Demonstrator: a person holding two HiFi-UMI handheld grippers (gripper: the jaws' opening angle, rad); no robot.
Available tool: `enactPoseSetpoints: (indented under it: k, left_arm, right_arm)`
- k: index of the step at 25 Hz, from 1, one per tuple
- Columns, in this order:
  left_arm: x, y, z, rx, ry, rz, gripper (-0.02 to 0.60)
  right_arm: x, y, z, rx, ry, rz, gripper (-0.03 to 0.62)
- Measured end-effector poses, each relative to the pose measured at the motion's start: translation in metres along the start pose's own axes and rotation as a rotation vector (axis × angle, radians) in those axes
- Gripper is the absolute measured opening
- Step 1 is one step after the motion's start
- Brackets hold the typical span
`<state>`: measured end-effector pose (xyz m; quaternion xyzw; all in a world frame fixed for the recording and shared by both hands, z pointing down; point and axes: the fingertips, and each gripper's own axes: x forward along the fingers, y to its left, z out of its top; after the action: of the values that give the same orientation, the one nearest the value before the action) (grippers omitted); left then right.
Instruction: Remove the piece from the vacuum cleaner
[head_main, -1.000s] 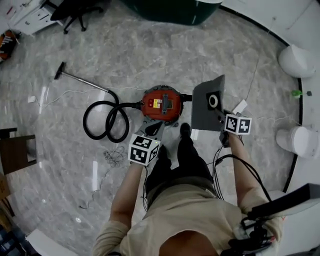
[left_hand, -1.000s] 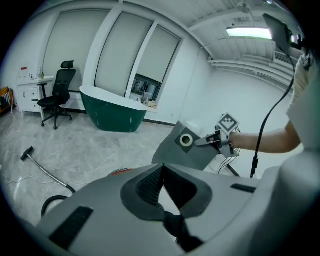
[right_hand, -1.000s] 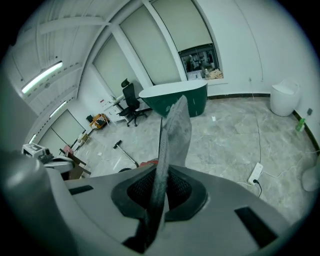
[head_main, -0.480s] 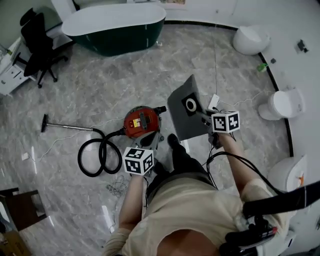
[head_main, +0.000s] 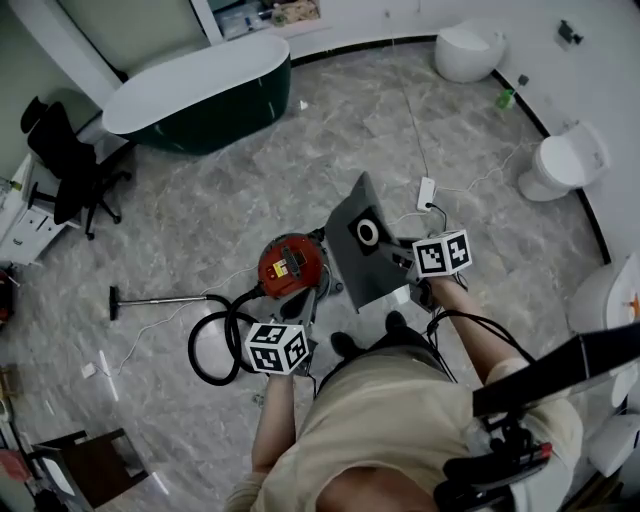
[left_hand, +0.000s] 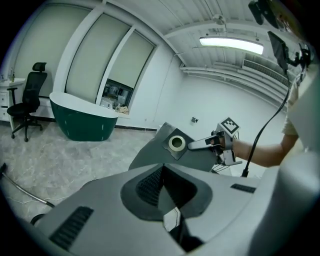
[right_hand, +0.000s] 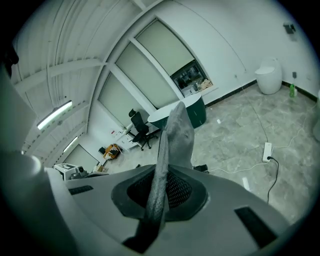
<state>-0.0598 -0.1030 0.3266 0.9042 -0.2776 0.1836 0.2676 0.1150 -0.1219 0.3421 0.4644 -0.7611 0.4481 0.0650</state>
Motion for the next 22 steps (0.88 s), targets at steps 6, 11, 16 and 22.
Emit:
enactPoseSetpoints:
  k: [6, 11, 16, 22]
  left_arm:
    - [0.007, -0.012, 0.011, 0.022, 0.023, 0.006, 0.004]
    - [0.005, -0.019, 0.023, 0.000, -0.008, 0.032, 0.004]
    - [0.033, -0.053, 0.032, 0.000, -0.003, 0.059, 0.004]
    - [0.064, -0.098, 0.039, 0.012, 0.017, 0.092, 0.004]
  right_arm:
    - [-0.005, -0.007, 0.003, 0.052, -0.021, 0.041, 0.019]
    - [0.000, -0.009, 0.008, 0.044, -0.028, 0.085, 0.020]
    - [-0.022, -0.035, 0.017, 0.019, -0.012, 0.133, 0.020]
    - [-0.057, -0.059, 0.015, 0.042, 0.006, 0.200, 0.020]
